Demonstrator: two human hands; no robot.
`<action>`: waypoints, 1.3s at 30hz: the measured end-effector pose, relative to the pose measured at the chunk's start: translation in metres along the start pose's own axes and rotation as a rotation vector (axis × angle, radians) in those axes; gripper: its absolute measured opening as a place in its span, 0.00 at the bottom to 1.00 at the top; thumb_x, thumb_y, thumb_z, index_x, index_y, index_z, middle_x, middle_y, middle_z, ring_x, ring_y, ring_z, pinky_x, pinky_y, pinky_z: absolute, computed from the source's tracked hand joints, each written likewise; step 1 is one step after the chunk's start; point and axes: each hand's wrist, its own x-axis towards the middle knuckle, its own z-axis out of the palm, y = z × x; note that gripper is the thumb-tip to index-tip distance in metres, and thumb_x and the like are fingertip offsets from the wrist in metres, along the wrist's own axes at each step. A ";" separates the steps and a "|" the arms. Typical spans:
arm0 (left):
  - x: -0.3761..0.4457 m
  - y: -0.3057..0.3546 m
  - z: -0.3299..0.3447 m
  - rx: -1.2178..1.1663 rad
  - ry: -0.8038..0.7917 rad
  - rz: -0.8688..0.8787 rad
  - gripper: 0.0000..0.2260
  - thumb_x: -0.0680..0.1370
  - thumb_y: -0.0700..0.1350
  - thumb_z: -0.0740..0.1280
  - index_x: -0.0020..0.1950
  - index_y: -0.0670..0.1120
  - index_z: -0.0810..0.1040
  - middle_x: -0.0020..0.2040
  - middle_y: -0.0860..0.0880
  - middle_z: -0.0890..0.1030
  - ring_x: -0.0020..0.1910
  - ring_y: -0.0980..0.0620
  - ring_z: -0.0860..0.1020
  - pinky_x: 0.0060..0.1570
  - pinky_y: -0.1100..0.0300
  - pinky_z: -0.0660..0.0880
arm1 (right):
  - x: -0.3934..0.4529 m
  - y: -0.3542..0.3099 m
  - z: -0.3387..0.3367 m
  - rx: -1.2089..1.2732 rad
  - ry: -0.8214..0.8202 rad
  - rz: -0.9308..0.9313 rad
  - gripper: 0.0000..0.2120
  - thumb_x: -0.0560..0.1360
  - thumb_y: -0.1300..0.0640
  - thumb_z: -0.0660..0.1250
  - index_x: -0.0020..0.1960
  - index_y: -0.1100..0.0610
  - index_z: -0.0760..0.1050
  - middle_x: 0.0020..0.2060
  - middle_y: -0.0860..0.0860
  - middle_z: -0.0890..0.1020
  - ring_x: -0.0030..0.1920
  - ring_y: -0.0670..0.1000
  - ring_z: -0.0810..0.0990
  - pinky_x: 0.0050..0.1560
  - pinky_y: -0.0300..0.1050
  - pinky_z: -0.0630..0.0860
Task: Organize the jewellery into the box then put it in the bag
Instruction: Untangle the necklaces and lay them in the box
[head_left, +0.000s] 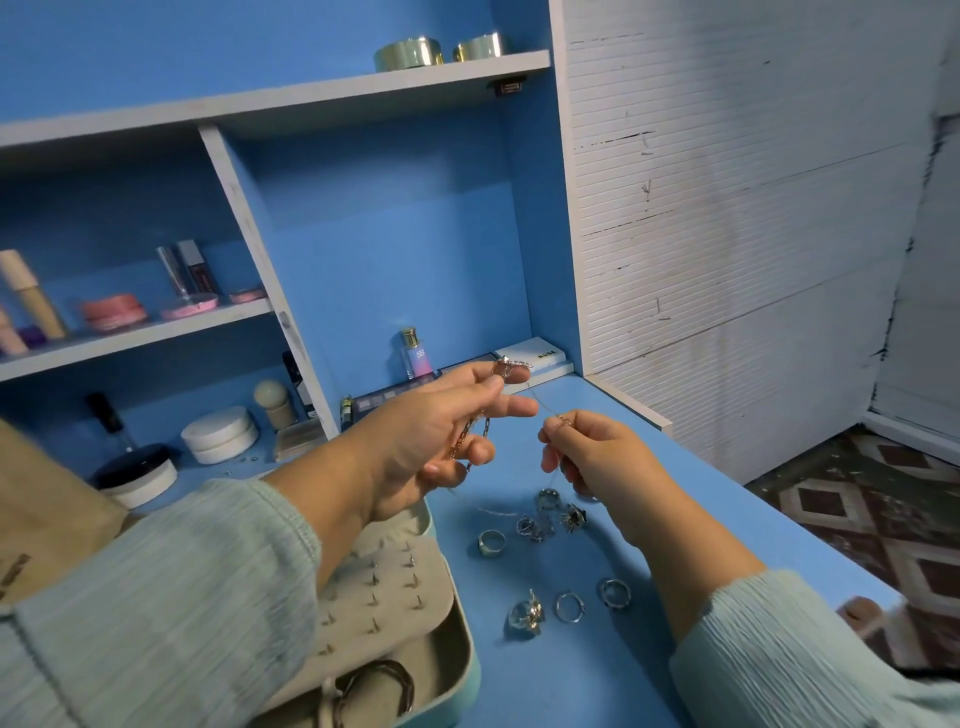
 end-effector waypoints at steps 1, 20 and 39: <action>0.000 -0.001 0.000 0.005 0.013 0.016 0.09 0.81 0.49 0.57 0.54 0.52 0.76 0.52 0.51 0.81 0.25 0.58 0.67 0.17 0.71 0.55 | 0.000 0.000 0.000 0.007 -0.004 0.001 0.11 0.79 0.53 0.61 0.40 0.55 0.76 0.27 0.45 0.78 0.29 0.46 0.66 0.31 0.37 0.64; -0.008 0.007 -0.017 -0.084 0.120 0.135 0.09 0.81 0.43 0.59 0.54 0.53 0.77 0.48 0.53 0.84 0.23 0.59 0.67 0.17 0.71 0.55 | 0.000 -0.005 -0.001 0.339 -0.024 0.090 0.12 0.80 0.52 0.58 0.46 0.58 0.76 0.36 0.52 0.81 0.25 0.46 0.71 0.27 0.37 0.65; -0.007 0.025 -0.014 -0.100 0.125 0.240 0.10 0.82 0.45 0.56 0.56 0.56 0.74 0.53 0.52 0.83 0.24 0.58 0.71 0.16 0.72 0.55 | 0.000 0.002 -0.004 0.150 -0.155 0.016 0.12 0.77 0.59 0.63 0.37 0.58 0.81 0.29 0.51 0.72 0.27 0.46 0.69 0.30 0.36 0.66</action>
